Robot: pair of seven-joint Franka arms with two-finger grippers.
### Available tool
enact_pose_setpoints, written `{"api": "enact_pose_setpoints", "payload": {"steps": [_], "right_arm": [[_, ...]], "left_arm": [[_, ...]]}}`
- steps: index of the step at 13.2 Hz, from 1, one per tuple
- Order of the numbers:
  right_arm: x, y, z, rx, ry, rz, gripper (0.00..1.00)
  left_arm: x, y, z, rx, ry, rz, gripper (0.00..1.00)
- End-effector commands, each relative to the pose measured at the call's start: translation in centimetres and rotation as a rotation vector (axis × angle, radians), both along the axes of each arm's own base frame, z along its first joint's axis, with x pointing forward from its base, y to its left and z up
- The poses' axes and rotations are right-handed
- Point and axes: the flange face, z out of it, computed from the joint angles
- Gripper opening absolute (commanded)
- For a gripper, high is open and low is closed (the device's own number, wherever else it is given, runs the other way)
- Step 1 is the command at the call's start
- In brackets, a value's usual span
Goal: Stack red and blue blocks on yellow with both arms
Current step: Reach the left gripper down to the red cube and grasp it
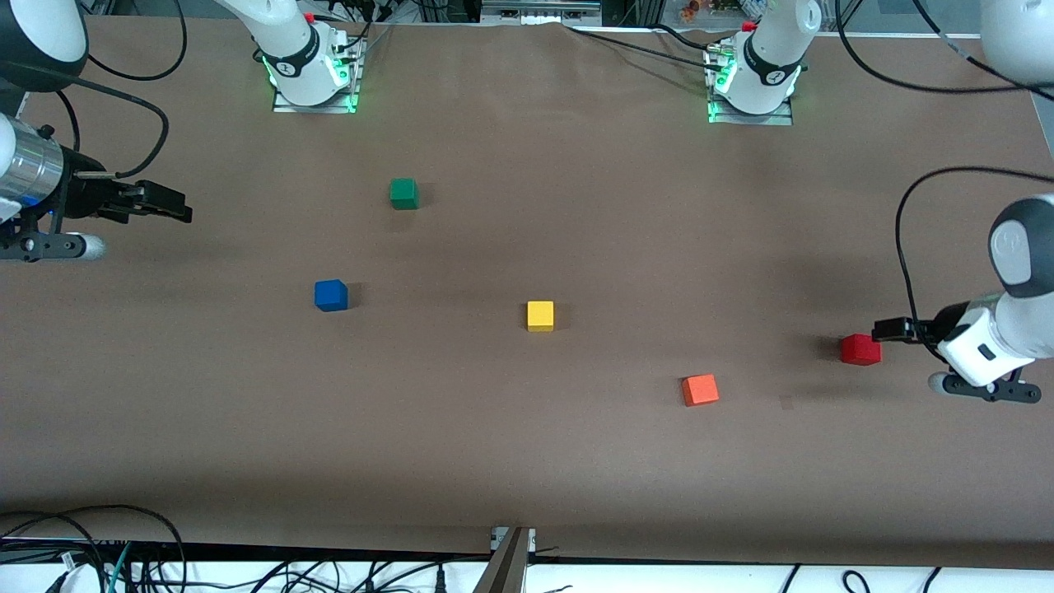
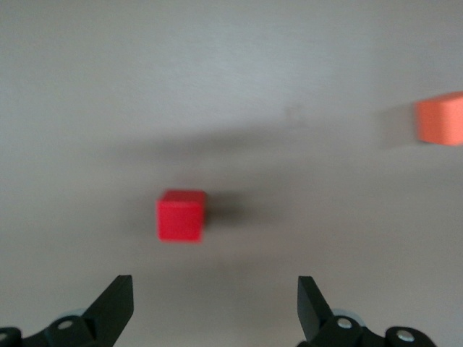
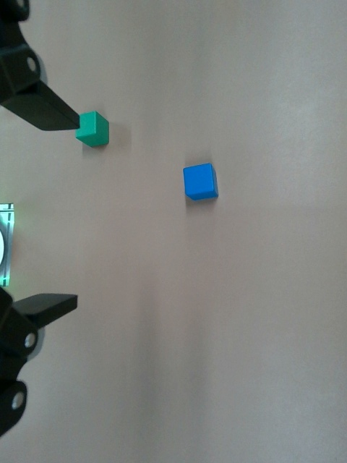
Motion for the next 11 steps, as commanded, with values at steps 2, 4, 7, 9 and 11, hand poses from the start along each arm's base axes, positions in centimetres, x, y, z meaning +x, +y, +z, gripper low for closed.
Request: {"api": "enact_pose_setpoints", "payload": {"steps": [2, 4, 7, 9, 11], "right_arm": [[-0.4, 0.3, 0.1, 0.004, -0.011, 0.000, 1.00], [-0.4, 0.3, 0.1, 0.006, -0.010, 0.000, 1.00], [-0.4, 0.3, 0.1, 0.006, -0.010, 0.000, 1.00], [-0.4, 0.3, 0.1, 0.006, -0.010, 0.000, 1.00], [-0.4, 0.3, 0.1, 0.007, -0.009, -0.001, 1.00]], "left_arm": [[-0.6, 2.9, -7.2, -0.002, -0.028, -0.035, 1.00], [-1.0, 2.5, -9.8, 0.001, -0.027, -0.041, 1.00], [-2.1, 2.2, -12.3, 0.001, -0.021, -0.046, 1.00], [-2.3, 2.2, -12.6, 0.001, -0.014, -0.064, 1.00], [-2.7, 2.2, -13.4, -0.004, -0.002, -0.075, 1.00]]}}
